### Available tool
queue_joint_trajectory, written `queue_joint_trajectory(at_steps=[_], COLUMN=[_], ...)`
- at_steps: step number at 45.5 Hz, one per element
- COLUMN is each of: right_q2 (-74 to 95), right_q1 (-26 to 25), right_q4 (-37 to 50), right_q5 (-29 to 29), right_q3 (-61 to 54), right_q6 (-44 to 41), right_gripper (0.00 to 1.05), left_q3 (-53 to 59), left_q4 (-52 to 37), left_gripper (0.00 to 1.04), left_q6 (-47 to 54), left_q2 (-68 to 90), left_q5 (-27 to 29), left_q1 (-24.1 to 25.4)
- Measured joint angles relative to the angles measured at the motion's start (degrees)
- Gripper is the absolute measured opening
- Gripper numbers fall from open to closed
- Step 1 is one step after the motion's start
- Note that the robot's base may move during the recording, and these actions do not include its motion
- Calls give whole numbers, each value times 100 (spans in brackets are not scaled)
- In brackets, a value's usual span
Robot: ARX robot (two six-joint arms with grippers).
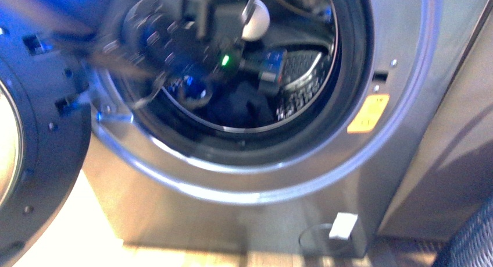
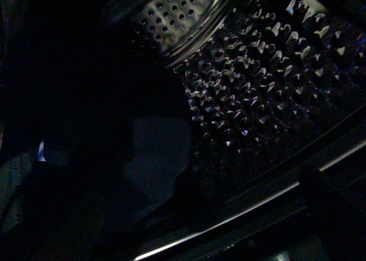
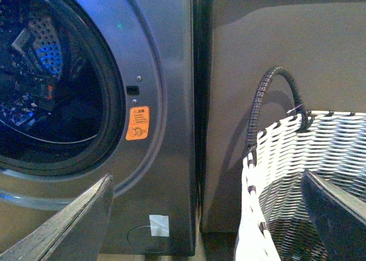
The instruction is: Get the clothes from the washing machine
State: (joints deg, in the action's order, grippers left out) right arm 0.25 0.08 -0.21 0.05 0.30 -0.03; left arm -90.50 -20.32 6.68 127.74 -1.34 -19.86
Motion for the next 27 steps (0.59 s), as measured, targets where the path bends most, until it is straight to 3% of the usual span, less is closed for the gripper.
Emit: queue_joint_trajectory(at_steps=[27], right_q2=[0], right_q1=[0], right_q4=[0], right_q5=[-2], right_q3=[0], right_q6=[2], right_gripper=[97], left_q3=[-2726], left_q4=[1095], left_gripper=[98], left_q6=[234], left_q2=[2013], left_q5=[422], left_q1=[105])
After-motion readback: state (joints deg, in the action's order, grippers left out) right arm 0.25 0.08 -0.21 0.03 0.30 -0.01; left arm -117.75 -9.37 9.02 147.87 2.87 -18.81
